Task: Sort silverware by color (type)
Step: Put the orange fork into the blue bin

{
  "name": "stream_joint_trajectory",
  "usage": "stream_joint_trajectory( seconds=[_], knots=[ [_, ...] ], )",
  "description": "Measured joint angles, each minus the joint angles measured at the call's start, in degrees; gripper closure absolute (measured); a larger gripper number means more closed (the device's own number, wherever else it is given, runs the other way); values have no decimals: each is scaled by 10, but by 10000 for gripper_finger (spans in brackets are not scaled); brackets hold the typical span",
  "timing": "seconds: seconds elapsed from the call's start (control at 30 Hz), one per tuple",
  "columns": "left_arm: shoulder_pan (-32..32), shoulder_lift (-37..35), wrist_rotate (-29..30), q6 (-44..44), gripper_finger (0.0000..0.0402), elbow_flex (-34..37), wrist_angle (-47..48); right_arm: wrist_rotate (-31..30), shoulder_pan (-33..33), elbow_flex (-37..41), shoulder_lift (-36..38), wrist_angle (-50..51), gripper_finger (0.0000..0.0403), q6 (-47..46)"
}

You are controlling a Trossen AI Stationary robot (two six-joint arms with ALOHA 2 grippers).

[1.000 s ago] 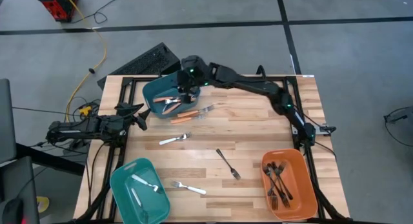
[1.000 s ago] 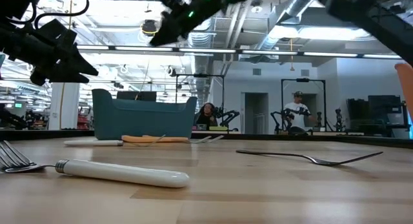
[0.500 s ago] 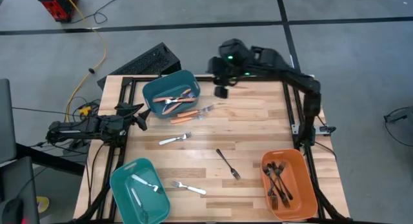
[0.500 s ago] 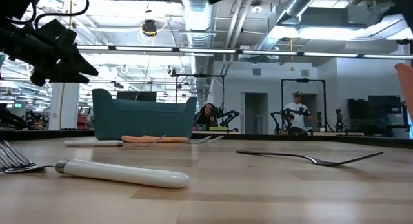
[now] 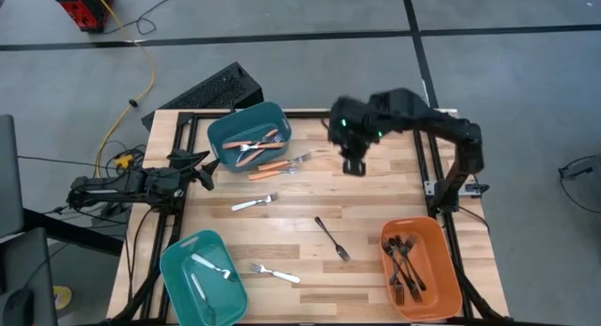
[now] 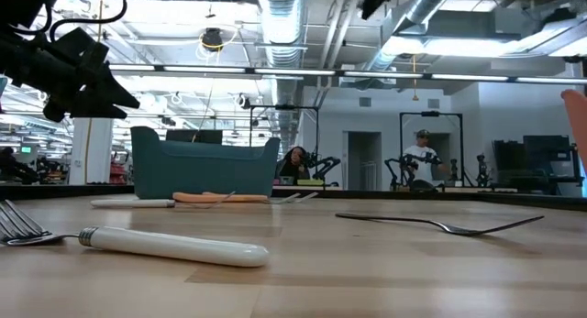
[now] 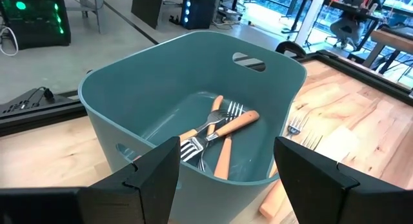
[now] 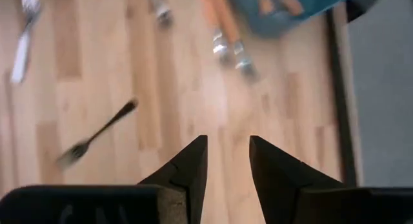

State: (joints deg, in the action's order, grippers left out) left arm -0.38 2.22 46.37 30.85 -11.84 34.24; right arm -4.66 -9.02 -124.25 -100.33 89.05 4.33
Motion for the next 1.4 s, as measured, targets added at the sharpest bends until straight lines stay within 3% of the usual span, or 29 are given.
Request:
stream_joint_trajectory(
  seconds=[0.17, 0.37, 0.6, 0.87, 1.07, 1.4],
  knots=[
    [0, 1, 1, -3, 167, 0, 2, -43, 35, 184, 75, -76, 264, -28],
    [0, 1, 0, 0, 167, 0, 8, -44, 45, 433, 142, -387, 264, -16],
    [0, 1, 0, 1, 167, 0, 8, -24, 30, 594, 113, -774, 264, 4],
    [0, 0, -3, 3, 167, 0, 11, 122, -7, 590, -22, -1067, 264, 35],
    [0, 0, 2, 3, 167, 0, 11, 135, -28, 525, -110, -1070, 245, 31],
    [0, 0, 5, 3, 167, 0, 11, 134, -31, 489, -168, -1054, 161, 46]
  ],
)
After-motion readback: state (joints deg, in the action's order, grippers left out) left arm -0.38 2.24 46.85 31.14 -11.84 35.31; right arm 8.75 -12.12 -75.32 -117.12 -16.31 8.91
